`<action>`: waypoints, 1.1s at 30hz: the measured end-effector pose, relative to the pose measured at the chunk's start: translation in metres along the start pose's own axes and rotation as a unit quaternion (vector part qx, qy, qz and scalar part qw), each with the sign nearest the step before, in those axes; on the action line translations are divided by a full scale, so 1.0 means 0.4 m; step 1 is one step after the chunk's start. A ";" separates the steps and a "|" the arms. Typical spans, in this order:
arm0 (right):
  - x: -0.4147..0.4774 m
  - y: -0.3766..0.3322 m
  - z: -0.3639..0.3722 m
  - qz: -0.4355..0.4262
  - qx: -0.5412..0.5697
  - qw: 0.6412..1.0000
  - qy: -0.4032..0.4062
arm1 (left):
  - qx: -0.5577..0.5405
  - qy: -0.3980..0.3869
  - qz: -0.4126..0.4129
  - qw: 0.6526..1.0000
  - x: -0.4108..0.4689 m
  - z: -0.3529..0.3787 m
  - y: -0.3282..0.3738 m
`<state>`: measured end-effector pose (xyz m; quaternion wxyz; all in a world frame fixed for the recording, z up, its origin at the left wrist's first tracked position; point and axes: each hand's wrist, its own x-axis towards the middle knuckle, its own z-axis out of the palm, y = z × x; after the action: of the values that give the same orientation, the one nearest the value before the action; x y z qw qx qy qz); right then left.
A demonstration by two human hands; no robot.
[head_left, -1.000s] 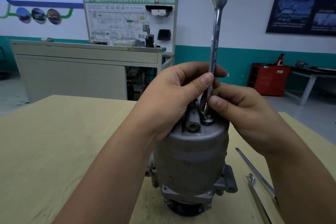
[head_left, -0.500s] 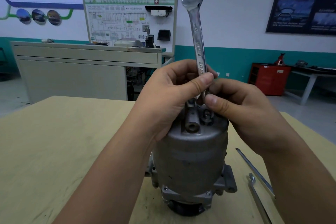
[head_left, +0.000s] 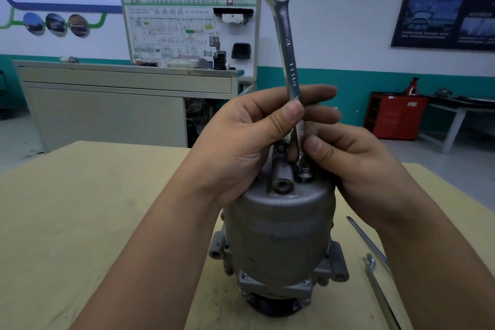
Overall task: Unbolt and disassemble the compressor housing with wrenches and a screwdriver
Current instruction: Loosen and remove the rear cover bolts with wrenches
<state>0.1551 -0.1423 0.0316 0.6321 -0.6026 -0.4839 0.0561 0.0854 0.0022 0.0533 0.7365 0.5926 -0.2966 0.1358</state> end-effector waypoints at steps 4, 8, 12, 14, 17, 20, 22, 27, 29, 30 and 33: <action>0.001 -0.003 0.005 -0.005 0.032 0.999 -0.018 | -0.008 0.000 0.007 1.000 0.000 -0.001 -0.001; -0.001 -0.001 0.000 -0.009 0.018 1.000 -0.019 | 0.003 0.021 0.006 1.000 0.000 0.003 -0.001; -0.002 -0.005 -0.002 -0.020 0.045 0.998 -0.037 | 0.025 0.035 0.011 0.999 0.001 0.010 0.000; -0.001 -0.003 -0.002 -0.028 0.054 0.997 -0.038 | 0.034 0.043 0.010 0.998 0.001 0.013 0.001; -0.001 -0.002 -0.001 -0.038 0.053 0.997 -0.034 | 0.050 0.050 0.016 0.997 0.002 0.017 0.002; -0.002 0.000 -0.003 -0.042 0.058 0.997 -0.030 | 0.063 0.057 0.022 0.996 0.003 0.020 0.001; -0.003 0.003 -0.004 -0.047 0.052 0.997 -0.017 | 0.065 0.053 0.021 0.996 0.004 0.022 0.001; -0.001 0.008 -0.003 -0.060 0.044 0.997 -0.008 | 0.072 0.056 0.025 0.996 0.006 0.032 0.000; -0.001 0.008 -0.005 -0.063 0.049 0.997 -0.011 | 0.079 0.064 0.028 0.994 0.006 0.037 0.000; -0.001 0.009 -0.006 -0.064 0.053 0.996 -0.013 | 0.081 0.069 0.030 0.994 0.006 0.040 0.000; -0.003 0.009 -0.006 -0.067 0.066 0.995 -0.017 | 0.099 0.077 0.037 0.991 0.006 0.037 -0.002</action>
<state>0.1579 -0.1437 0.0284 0.6645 -0.5253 -0.5287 0.0554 0.0837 -0.0126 0.0558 0.6896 0.6390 -0.2452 0.2368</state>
